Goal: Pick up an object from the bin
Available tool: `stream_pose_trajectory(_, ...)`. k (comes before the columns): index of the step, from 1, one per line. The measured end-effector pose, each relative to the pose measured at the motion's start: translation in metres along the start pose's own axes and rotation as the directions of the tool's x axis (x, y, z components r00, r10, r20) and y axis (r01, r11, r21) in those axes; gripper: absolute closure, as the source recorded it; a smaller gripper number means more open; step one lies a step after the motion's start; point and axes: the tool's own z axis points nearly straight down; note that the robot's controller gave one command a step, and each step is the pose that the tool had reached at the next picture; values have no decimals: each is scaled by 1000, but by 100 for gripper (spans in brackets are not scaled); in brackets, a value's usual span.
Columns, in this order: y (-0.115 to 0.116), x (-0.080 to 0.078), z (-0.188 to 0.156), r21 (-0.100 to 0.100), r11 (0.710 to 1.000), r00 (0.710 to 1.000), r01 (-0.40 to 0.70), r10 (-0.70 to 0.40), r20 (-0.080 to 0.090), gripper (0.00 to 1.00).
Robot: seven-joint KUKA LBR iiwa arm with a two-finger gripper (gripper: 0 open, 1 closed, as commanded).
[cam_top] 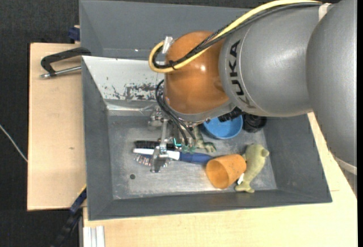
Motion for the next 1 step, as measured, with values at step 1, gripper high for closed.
stream_pose_trajectory(1,-17,-36,86,-1,999,999,-55,55,1,0)
